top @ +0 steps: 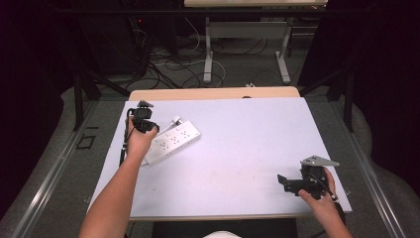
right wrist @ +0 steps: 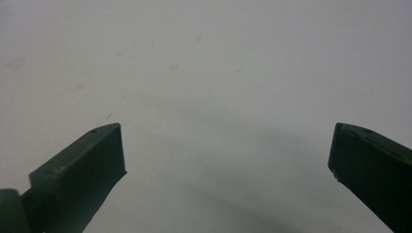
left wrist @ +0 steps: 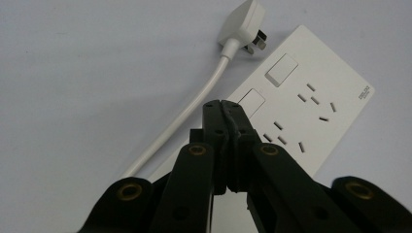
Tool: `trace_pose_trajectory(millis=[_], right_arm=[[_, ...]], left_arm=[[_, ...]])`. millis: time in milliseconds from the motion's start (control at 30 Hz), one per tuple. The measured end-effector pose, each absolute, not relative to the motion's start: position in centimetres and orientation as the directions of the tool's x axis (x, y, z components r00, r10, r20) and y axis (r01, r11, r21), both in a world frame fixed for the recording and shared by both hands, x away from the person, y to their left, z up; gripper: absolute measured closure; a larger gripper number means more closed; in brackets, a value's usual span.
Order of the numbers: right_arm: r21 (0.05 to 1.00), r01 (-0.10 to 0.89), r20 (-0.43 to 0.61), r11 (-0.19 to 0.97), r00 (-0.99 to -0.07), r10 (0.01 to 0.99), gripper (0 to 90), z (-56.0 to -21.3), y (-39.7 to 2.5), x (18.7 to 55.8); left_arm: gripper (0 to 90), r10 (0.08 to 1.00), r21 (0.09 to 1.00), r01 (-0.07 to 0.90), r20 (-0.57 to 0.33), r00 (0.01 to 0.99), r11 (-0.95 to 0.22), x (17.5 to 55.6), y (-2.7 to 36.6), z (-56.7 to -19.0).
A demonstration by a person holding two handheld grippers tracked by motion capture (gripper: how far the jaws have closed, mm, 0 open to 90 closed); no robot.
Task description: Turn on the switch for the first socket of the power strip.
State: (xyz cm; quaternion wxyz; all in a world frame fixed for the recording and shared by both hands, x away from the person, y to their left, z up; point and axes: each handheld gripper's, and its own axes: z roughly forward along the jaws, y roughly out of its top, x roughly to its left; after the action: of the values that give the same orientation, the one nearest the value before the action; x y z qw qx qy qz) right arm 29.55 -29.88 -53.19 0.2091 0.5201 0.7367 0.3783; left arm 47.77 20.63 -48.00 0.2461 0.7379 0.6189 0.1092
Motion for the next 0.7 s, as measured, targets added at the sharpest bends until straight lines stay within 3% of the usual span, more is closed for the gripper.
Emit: trace_pose_trajectory(millis=[700], right_arm=[[0.772, 0.61, 0.089, 0.175, -0.378, 0.922, 0.0, -53.2, -30.0, 29.6]], left_arm=[[90.0, 0.978, 0.428, 0.899, -0.131, 0.16, -0.09, 48.1, 21.0, -49.3]])
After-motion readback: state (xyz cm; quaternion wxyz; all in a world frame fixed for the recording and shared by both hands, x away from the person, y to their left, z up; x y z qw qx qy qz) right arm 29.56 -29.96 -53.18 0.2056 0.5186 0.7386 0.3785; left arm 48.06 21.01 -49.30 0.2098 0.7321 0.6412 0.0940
